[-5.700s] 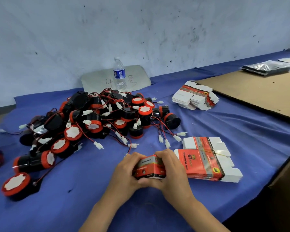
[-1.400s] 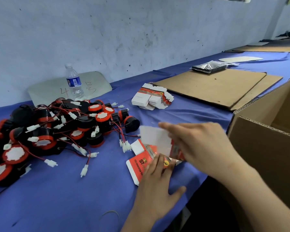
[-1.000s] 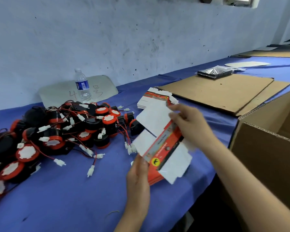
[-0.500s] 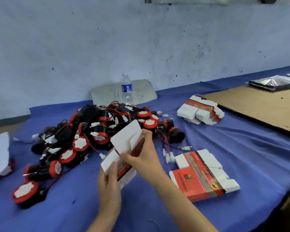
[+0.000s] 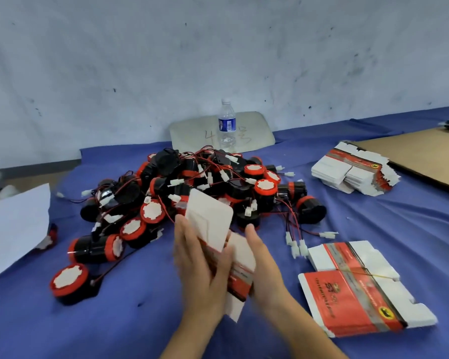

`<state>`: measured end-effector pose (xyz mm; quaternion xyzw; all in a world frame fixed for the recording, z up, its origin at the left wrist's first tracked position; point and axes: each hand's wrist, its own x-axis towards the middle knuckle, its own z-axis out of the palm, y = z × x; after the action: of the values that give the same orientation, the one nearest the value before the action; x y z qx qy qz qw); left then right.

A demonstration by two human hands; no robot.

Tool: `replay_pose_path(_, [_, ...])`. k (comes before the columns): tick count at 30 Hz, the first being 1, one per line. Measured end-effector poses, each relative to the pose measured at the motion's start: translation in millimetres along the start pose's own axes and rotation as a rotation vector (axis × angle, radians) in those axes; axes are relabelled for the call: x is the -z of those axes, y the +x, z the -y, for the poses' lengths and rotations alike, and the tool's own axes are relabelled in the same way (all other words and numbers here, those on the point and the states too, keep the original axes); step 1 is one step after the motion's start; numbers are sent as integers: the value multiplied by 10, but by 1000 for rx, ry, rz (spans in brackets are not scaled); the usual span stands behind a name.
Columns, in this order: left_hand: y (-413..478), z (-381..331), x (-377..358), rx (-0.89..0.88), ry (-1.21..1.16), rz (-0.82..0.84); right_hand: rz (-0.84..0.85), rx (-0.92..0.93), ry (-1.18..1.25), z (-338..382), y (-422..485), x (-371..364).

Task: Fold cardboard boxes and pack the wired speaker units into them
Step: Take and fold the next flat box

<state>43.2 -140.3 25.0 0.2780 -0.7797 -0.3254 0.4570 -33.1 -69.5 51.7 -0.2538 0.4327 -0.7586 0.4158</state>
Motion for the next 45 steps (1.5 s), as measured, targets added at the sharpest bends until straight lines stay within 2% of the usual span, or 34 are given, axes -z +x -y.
replay_pose_path(2, [24, 13, -40, -16, -102, 51, -179, 38, 122, 35, 44, 84])
replay_pose_path(4, [8, 36, -37, -15, -169, 99, -298, 92, 137, 57, 73, 152])
replay_pose_path(8, [22, 102, 2, -22, -257, 182, -373, 127, 130, 23, 86, 163])
replay_pose_path(12, [88, 133, 39, 78, -344, 171, -341, 193, 54, 11, 93, 142])
replay_pose_path(14, [141, 147, 105, 206, -502, 98, -268, 217, -42, 17, 87, 131])
replay_pose_path(16, [194, 205, 172, 336, -710, 101, -187, 231, -155, 15, 65, 98])
replay_pose_path(20, [262, 232, 313, 580, -1116, 283, -96, 423, -495, -53, 21, 90])
replay_pose_path(22, [272, 243, 373, 636, -1209, 376, -112, 509, -555, -41, 25, 108])
replay_pose_path(25, [262, 251, 425, 720, -1358, 473, -175, 539, -634, -63, 64, 148])
replay_pose_path(28, [243, 202, 429, 780, -1360, 525, -238, 583, -731, -79, 53, 152])
replay_pose_path(31, [197, 117, 383, 803, -1305, 563, -330, 801, -899, -78, -6, 149])
replay_pose_path(34, [107, 50, 310, 723, -1207, 634, -457, 959, -836, -94, -32, 163])
replay_pose_path(37, [47, 11, 237, 615, -1072, 669, -586, 838, -585, -32, -30, 161])
replay_pose_path(39, [37, 7, 170, 496, -938, 668, -610, 768, -502, -14, -30, 165])
replay_pose_path(45, [108, 52, 89, 511, -839, 477, -498, 755, -555, -40, -31, 126])
